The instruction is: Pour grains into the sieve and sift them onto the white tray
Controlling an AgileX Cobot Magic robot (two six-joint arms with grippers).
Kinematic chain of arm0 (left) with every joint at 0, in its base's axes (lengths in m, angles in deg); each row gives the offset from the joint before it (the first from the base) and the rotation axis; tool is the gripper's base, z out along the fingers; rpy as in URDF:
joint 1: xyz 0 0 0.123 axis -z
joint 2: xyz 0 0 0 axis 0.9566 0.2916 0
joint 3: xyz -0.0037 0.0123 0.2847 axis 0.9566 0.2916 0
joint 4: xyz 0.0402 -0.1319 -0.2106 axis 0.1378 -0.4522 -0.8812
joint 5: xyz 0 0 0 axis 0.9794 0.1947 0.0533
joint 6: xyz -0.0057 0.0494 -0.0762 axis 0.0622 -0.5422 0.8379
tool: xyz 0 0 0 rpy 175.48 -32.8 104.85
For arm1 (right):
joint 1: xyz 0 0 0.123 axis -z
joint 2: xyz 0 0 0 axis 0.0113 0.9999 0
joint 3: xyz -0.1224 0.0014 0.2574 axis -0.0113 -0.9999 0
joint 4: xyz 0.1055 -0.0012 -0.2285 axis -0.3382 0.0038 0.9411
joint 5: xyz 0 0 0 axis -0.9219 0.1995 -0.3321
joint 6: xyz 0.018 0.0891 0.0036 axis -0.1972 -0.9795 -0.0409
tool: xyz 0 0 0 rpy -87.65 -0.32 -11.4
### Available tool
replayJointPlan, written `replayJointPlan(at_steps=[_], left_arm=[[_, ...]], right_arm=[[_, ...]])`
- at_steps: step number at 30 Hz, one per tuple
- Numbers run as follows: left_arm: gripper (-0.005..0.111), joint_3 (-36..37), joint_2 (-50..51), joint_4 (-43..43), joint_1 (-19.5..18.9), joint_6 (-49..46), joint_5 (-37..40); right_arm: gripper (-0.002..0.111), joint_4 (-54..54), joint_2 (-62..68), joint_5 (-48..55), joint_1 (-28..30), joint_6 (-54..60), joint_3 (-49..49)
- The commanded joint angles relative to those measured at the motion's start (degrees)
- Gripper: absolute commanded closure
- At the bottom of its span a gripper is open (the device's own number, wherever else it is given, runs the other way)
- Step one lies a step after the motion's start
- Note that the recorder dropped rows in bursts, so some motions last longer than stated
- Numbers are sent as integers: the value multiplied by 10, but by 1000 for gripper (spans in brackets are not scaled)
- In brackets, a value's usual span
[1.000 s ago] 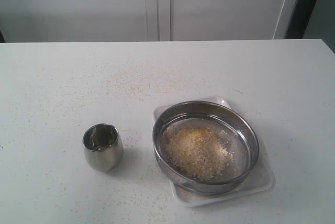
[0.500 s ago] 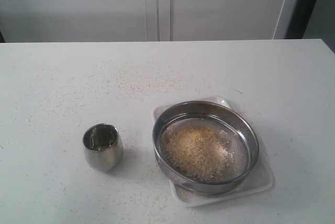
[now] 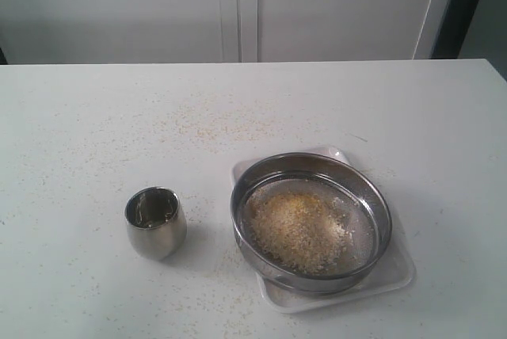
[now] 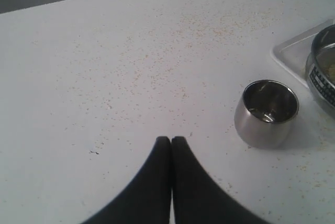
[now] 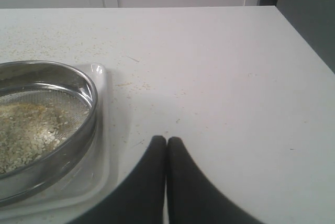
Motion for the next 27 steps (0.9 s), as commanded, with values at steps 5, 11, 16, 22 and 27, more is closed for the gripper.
replayJointPlan(at_steps=[5,11,16,22,27], left_arm=[[107,2,-4,-4,0,108,5],[107,2,-4,62,4,108,15],[107,2,-4,98,35,82,16],[107,4,-4,132,47,82,14],[107,4,-4,132,47,84,14]], right_arm=[[108,1,-3,-8,2,-3,-3],[108,1,-3,-8,2,-3,-3],[108,1,-3,-8,2,-3,-3],[108,1,-3,-8,2,-3,-3],[108,1,-3,-8,2,-3,-3]])
